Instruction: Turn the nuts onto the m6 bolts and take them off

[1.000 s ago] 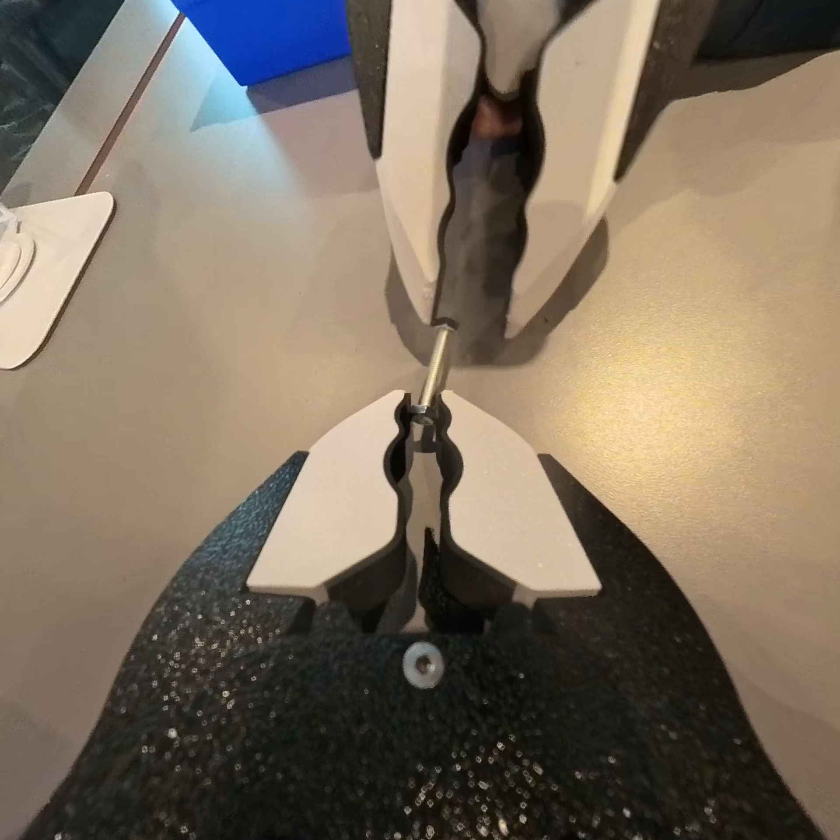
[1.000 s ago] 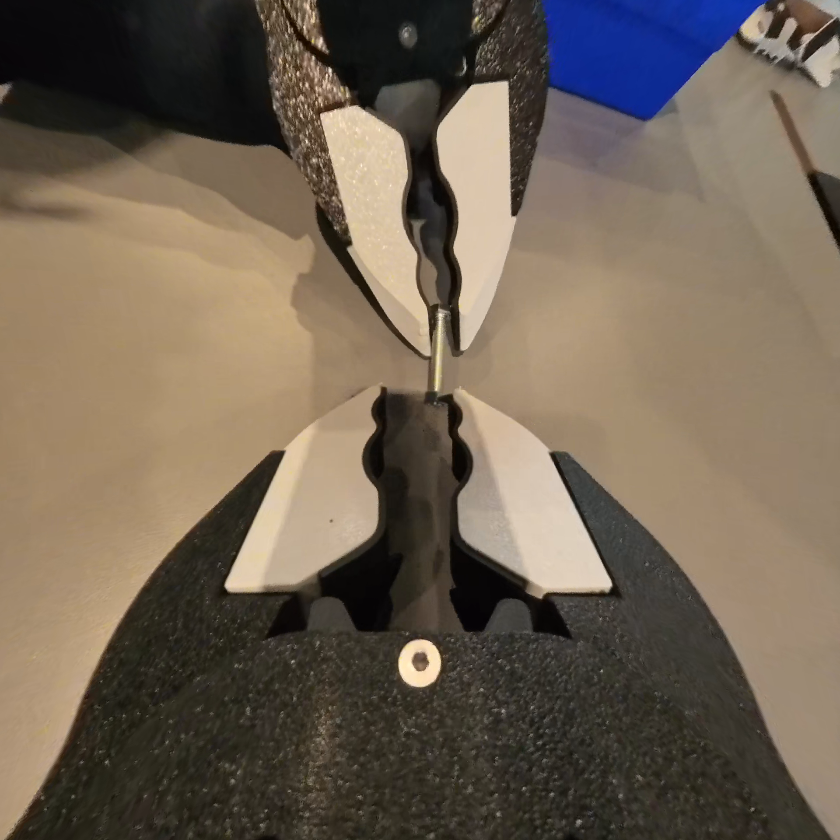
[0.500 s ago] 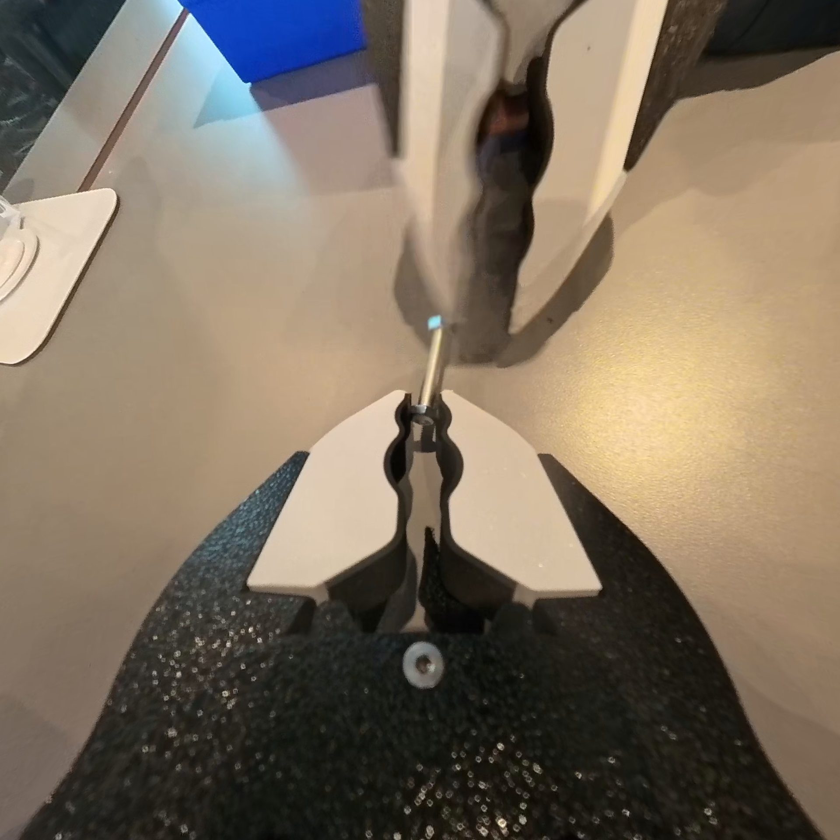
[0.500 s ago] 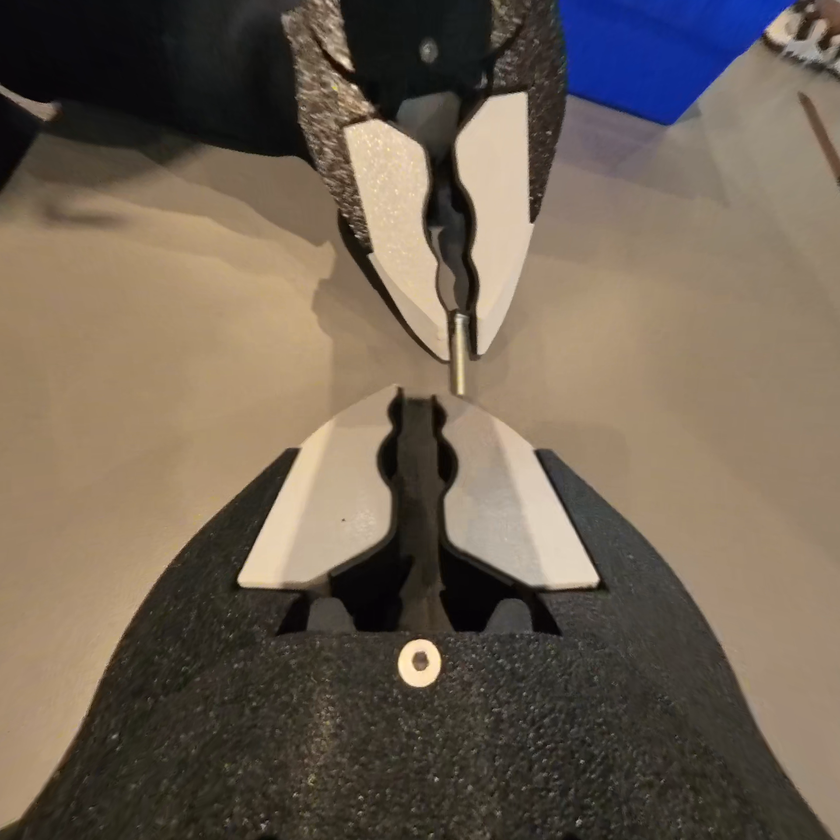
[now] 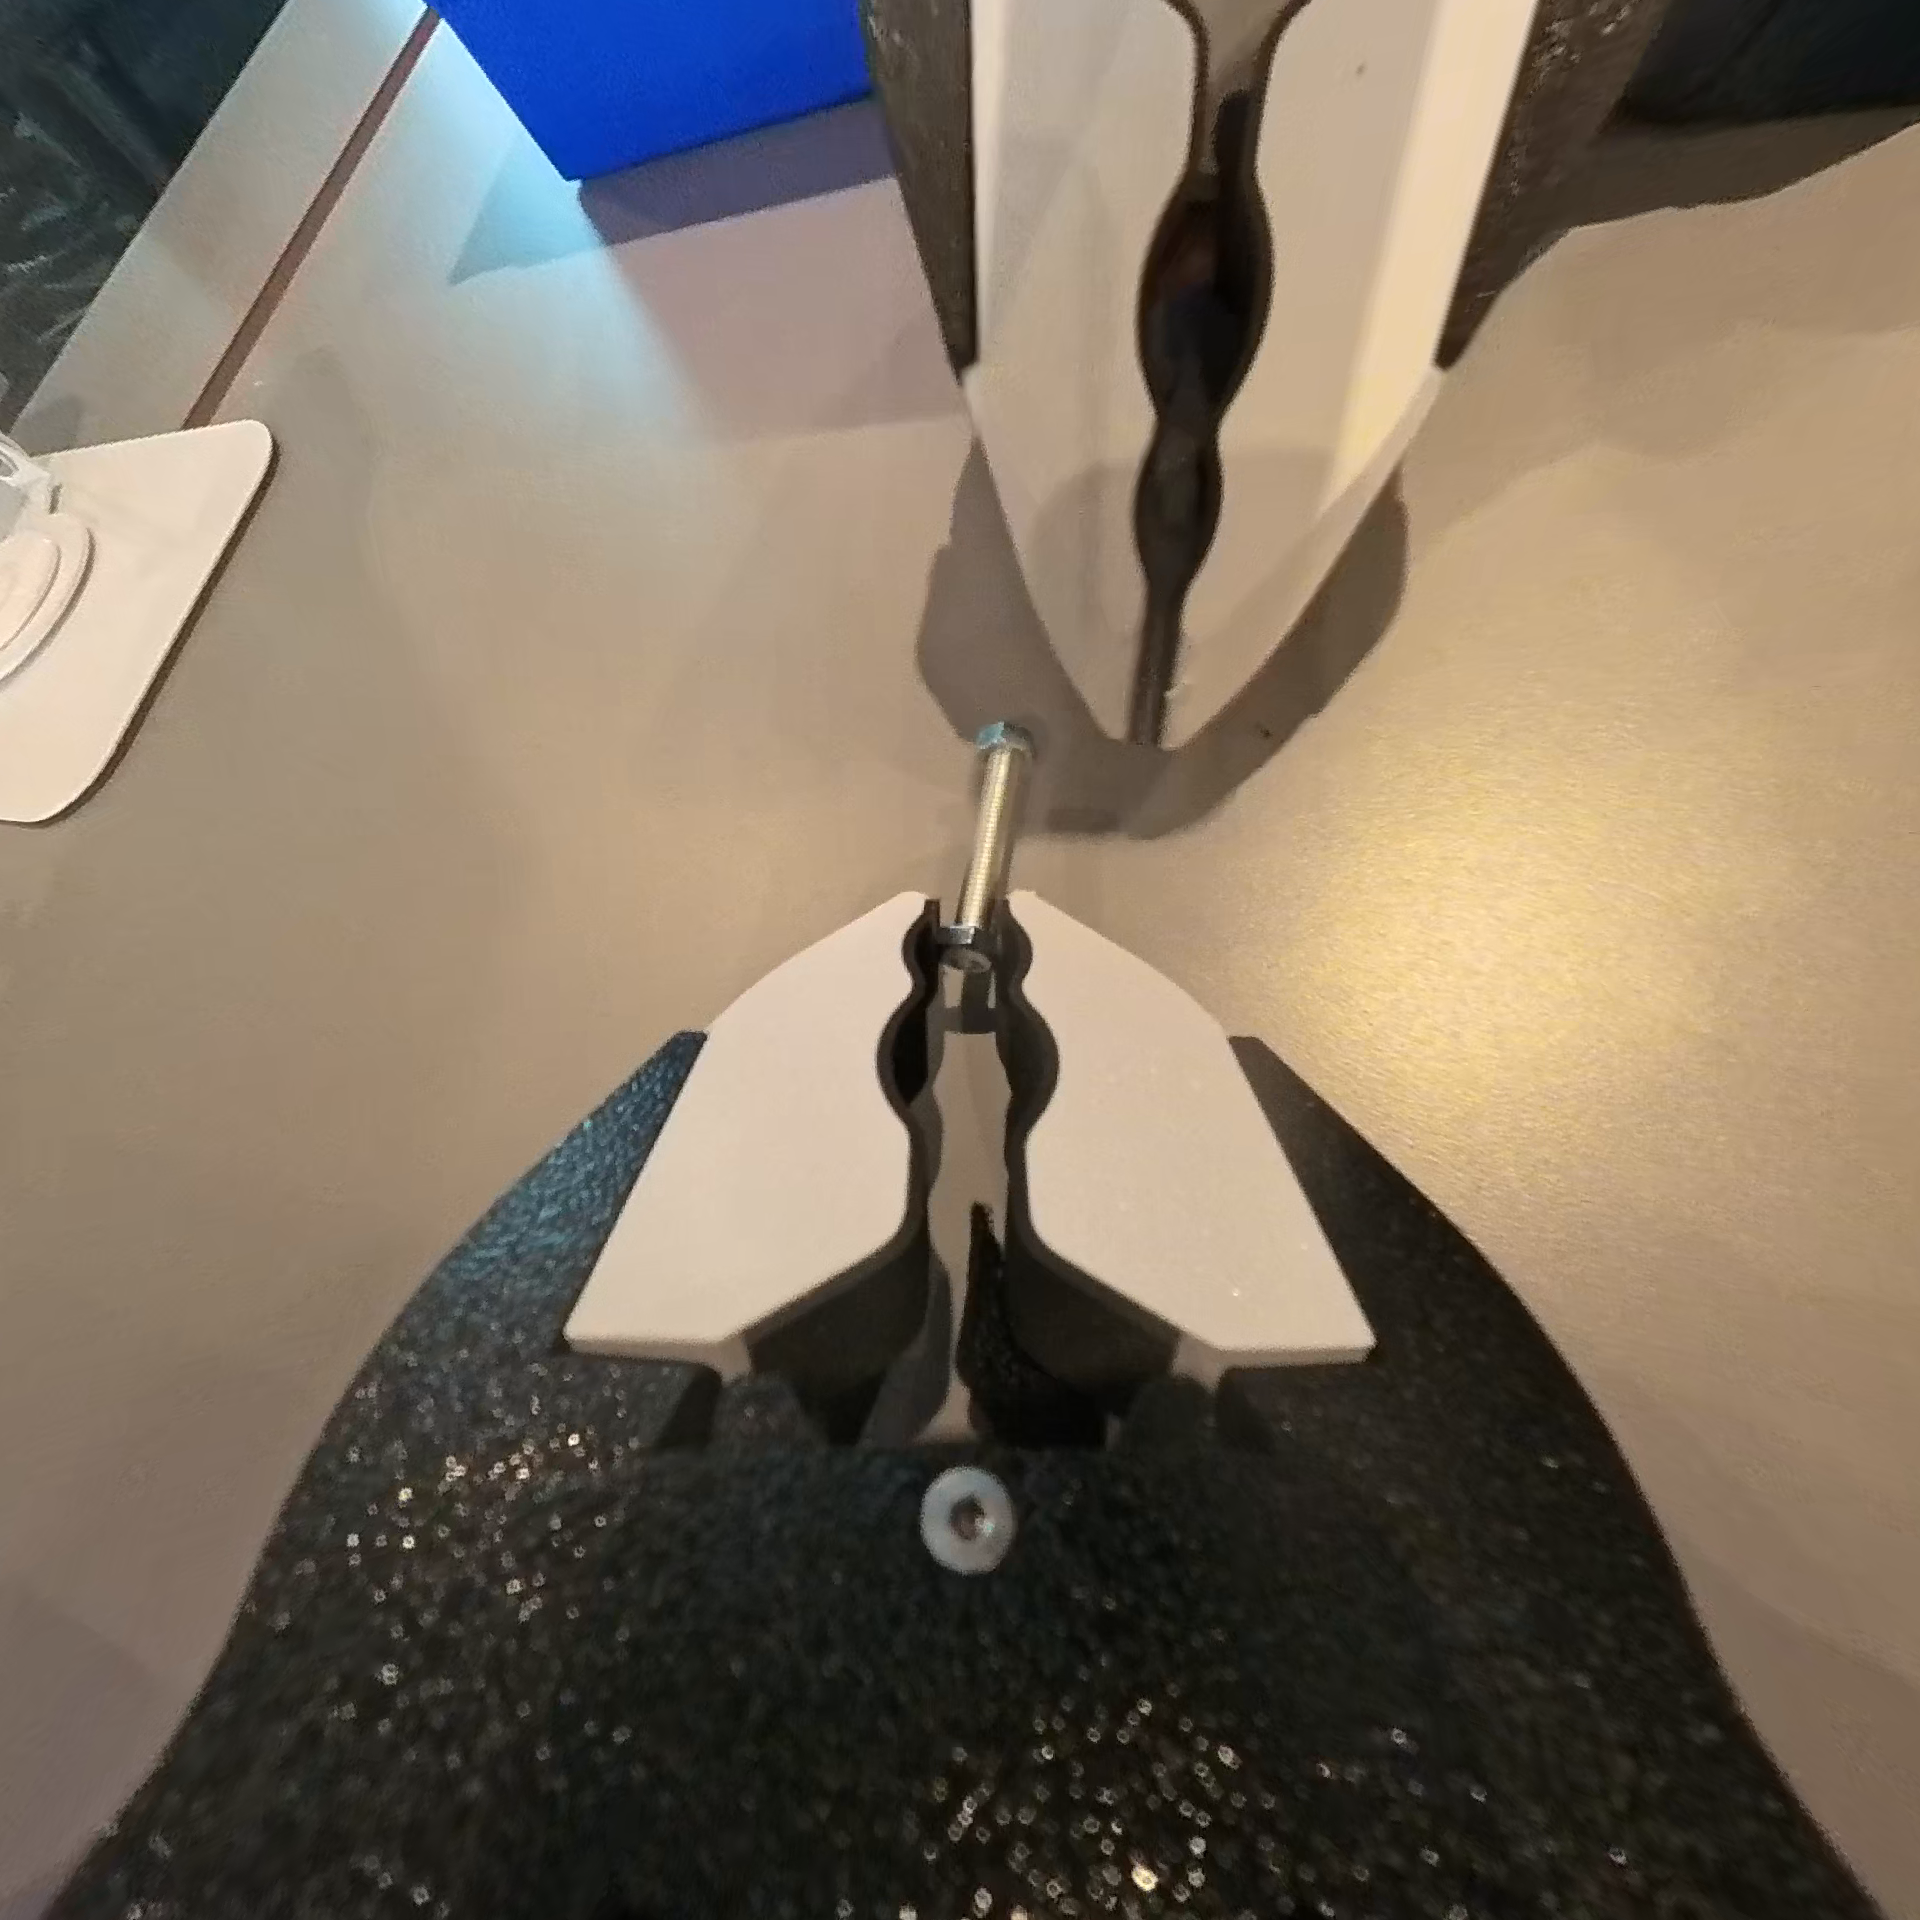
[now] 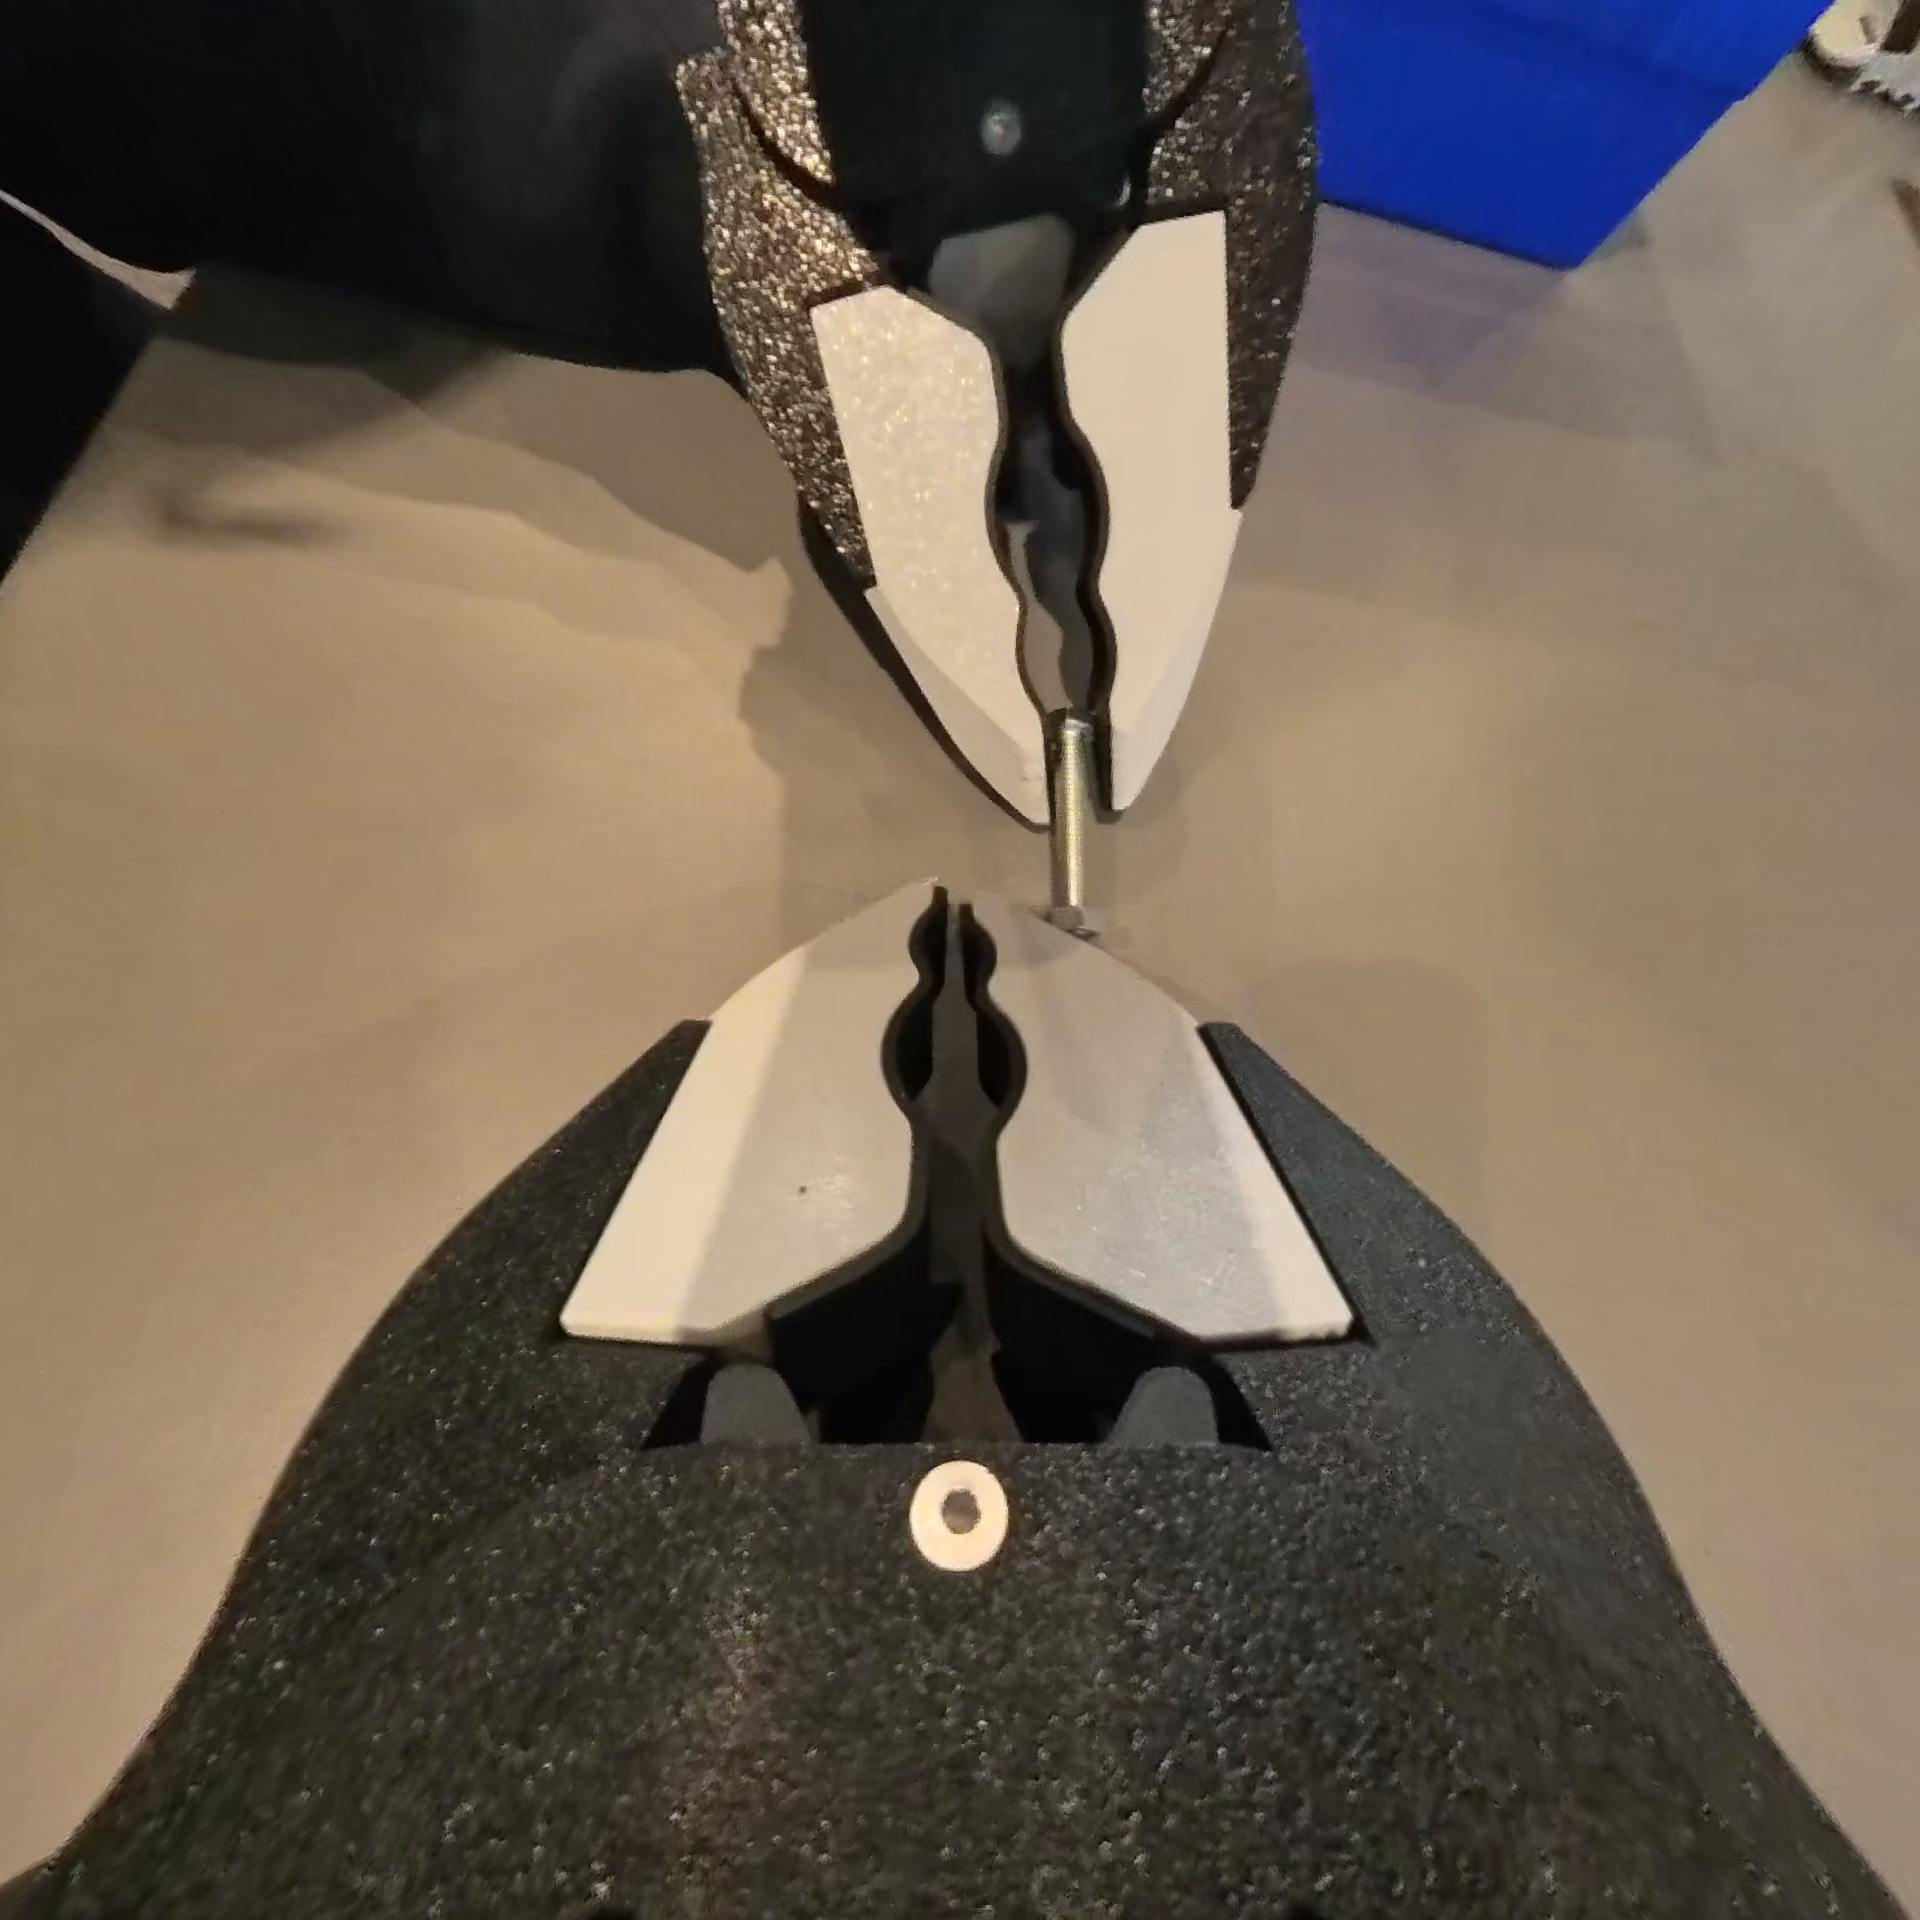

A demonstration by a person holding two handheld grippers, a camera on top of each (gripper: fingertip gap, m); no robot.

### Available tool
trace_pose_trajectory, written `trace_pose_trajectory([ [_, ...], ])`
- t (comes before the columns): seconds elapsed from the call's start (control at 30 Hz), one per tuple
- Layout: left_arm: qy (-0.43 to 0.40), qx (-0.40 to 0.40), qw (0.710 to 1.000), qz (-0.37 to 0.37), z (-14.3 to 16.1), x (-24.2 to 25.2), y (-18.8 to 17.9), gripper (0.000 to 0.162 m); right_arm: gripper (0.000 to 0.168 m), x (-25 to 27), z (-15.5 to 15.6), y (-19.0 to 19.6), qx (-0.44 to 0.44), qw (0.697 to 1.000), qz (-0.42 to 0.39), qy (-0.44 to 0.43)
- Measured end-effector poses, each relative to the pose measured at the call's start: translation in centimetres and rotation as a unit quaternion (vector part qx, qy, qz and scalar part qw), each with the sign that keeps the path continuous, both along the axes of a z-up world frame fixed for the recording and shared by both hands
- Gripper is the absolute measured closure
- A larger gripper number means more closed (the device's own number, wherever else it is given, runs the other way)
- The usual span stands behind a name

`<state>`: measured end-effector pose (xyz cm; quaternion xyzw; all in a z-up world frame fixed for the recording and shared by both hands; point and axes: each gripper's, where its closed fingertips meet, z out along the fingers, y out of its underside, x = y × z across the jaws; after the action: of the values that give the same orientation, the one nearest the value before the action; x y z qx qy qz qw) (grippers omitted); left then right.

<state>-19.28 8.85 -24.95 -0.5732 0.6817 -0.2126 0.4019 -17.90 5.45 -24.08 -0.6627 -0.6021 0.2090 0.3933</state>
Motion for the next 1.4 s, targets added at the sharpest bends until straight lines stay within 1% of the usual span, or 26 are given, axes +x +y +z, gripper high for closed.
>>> trace_pose_trajectory([
  [0.07, 0.0, 0.0, 1.0, 0.0, 0.0, 0.0, 0.0, 0.152, 0.161, 0.1, 0.2, 0.4, 0.015, 1.0, -0.008, 0.004],
  [0.17, 0.0, 0.0, 1.0, 0.0, 0.0, 0.0, 0.0, 0.152, 0.147, 0.0, 0.2, 0.8, 0.031, 0.999, -0.019, 0.005],
  [0.33, 0.0, 0.0, 1.0, 0.0, 0.0, 0.0, 0.0, 0.152, 0.144, 0.1, 0.0, 1.5, 0.052, 0.998, -0.032, -0.001],
  [0.47, 0.0, 0.0, 1.0, 0.0, 0.0, 0.0, 0.0, 0.152, 0.142, 0.2, 0.0, 1.6, 0.052, 0.998, -0.037, 0.0],
  [0.53, 0.0, 0.0, 1.0, -0.002, 0.0, 0.0, 0.0, 0.152, 0.144, 0.1, -0.4, 1.1, 0.032, 0.999, -0.027, -0.007],
  [0.57, 0.0, 0.001, 1.0, 0.0, 0.0, 0.0, 0.0, 0.152, 0.158, 0.1, -0.3, 0.6, 0.015, 1.0, -0.013, -0.006],
  [0.6, 0.0, 0.0, 1.0, 0.0, 0.0, 0.0, 0.0, 0.152, 0.167, -0.1, -0.2, 0.0, 0.0, 1.0, 0.003, 0.001],
  [0.67, 0.0, 0.0, 1.0, 0.001, 0.0, 0.0, 0.0, 0.152, 0.166, -0.1, 0.2, 0.3, 0.011, 1.0, -0.005, 0.012],
  [0.8, 0.0, -0.001, 1.0, 0.001, 0.0, 0.0, 0.0, 0.152, 0.15, 0.2, 0.5, 1.4, 0.055, 0.998, -0.029, 0.014],
  [0.9, 0.0, 0.0, 1.0, 0.001, 0.0, 0.0, 0.0, 0.152, 0.138, 0.2, 0.1, 1.8, 0.063, 0.997, -0.038, -0.001],
  [0.93, 0.0, 0.0, 1.0, 0.001, 0.0, 0.0, 0.0, 0.152, 0.137, 0.2, -0.3, 1.7, 0.057, 0.998, -0.036, -0.01],
  [1.0, 0.0, -0.001, 1.0, -0.004, 0.0, 0.0, -0.1, 0.152, 0.14, 0.2, -0.8, 1.2, 0.031, 0.999, -0.03, -0.019],
  [1.07, 0.0, 0.0, 1.0, -0.008, 0.0, 0.0, -0.2, 0.152, 0.146, 0.3, -0.3, 1.0, 0.013, 0.999, -0.03, -0.004],
  [1.13, 0.001, -0.001, 1.0, 0.001, 0.0, 0.0, 0.0, 0.152, 0.168, 0.4, 0.3, 0.3, 0.002, 1.0, -0.008, 0.014],
  [1.17, 0.001, -0.004, 1.0, 0.001, 0.0, 0.0, 0.0, 0.152, 0.168, 0.4, 0.6, 0.5, 0.006, 1.0, -0.012, 0.023],
  [1.23, 0.001, -0.002, 1.0, 0.001, 0.0, 0.0, 0.0, 0.152, 0.163, 0.5, 0.6, 1.0, 0.024, 0.999, -0.023, 0.02],
  [1.4, 0.001, -0.002, 1.0, 0.001, 0.0, 0.0, 0.0, 0.152, 0.14, 0.3, 0.1, 1.7, 0.063, 0.997, -0.037, -0.001],
])
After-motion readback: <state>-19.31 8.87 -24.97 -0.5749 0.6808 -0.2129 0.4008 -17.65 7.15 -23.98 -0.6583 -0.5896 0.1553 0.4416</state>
